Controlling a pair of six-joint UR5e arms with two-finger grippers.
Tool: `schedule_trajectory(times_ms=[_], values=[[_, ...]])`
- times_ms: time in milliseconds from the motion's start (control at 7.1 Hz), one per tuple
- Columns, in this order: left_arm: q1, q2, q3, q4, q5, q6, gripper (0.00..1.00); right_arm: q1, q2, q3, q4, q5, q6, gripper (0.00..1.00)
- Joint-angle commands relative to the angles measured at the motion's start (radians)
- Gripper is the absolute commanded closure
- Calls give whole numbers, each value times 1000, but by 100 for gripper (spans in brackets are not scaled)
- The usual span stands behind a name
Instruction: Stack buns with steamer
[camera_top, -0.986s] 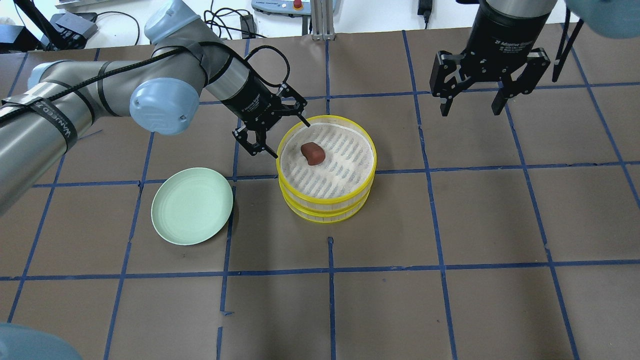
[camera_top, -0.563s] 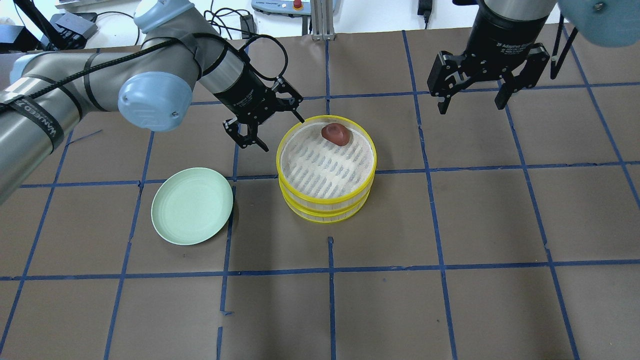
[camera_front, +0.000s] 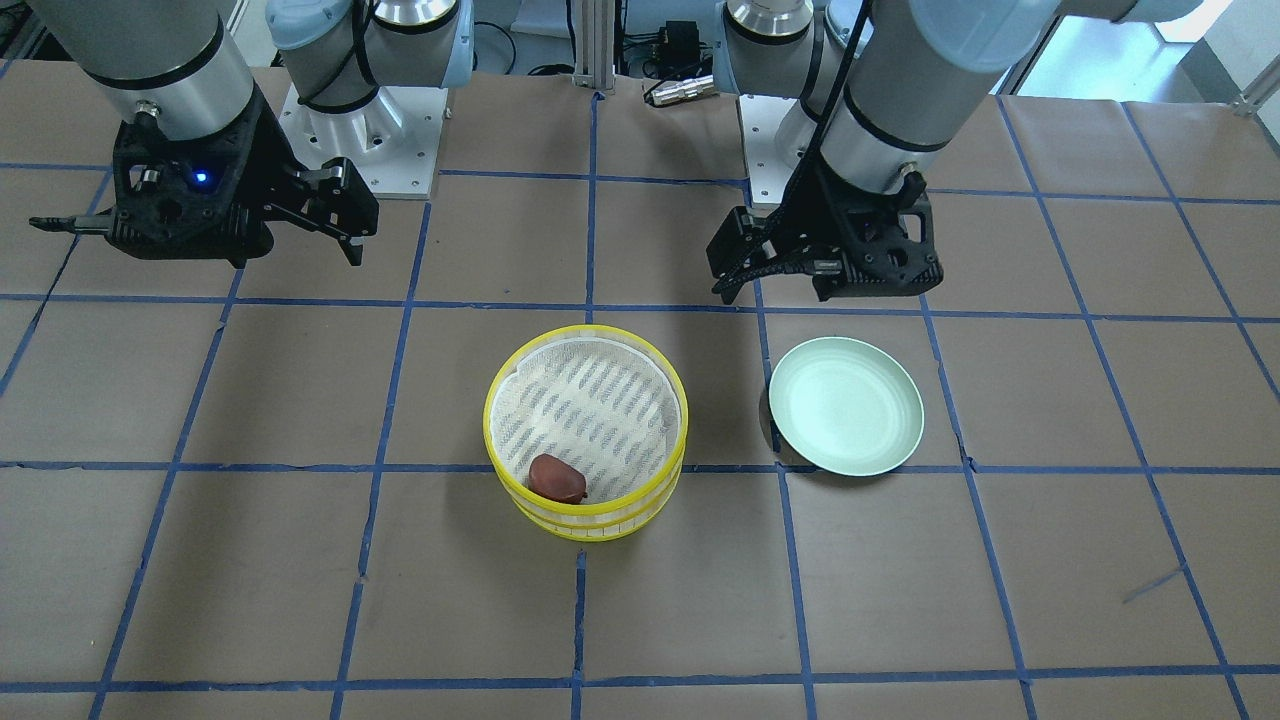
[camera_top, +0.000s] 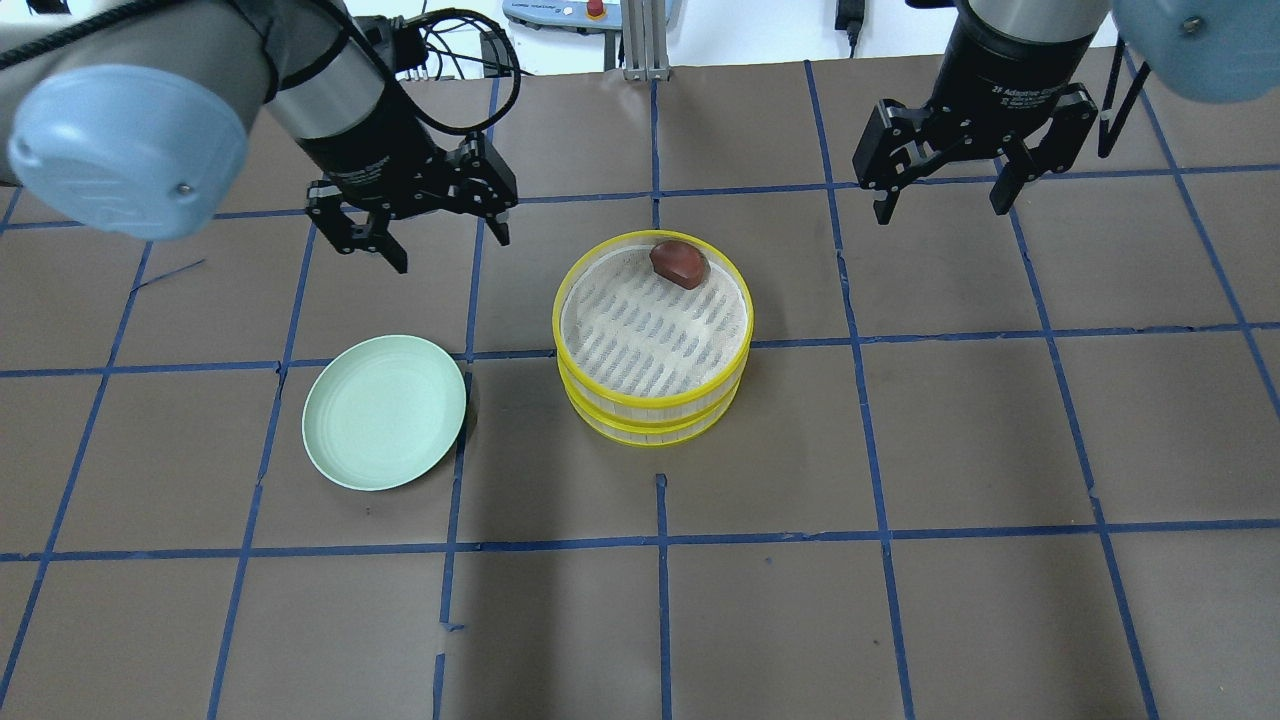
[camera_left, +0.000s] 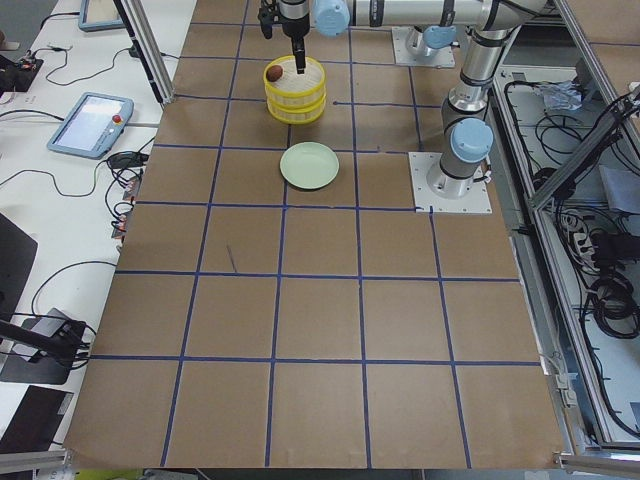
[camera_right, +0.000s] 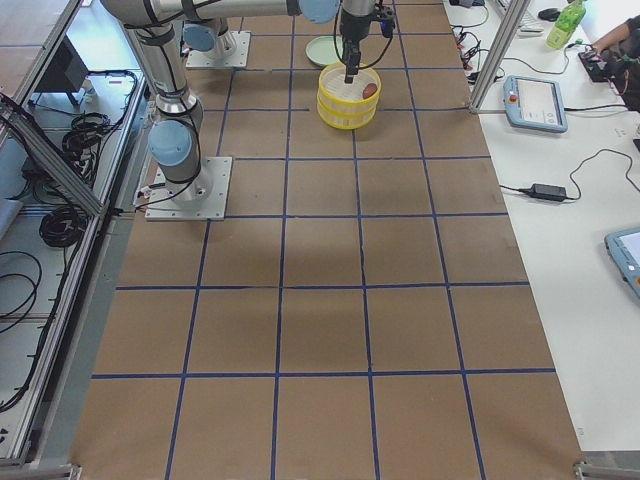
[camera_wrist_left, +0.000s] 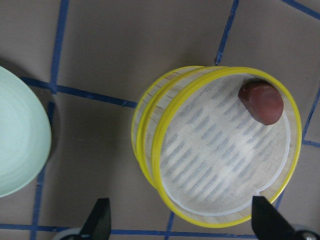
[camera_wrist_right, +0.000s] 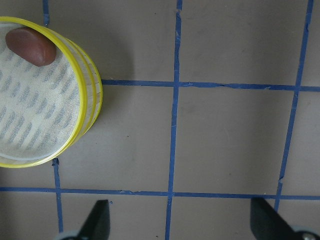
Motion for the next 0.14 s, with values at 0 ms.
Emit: schedule_trajectory(times_ms=[0], values=[[13,18,31,-78,40,66,0,-2,0,5,-2,1,-1,1]])
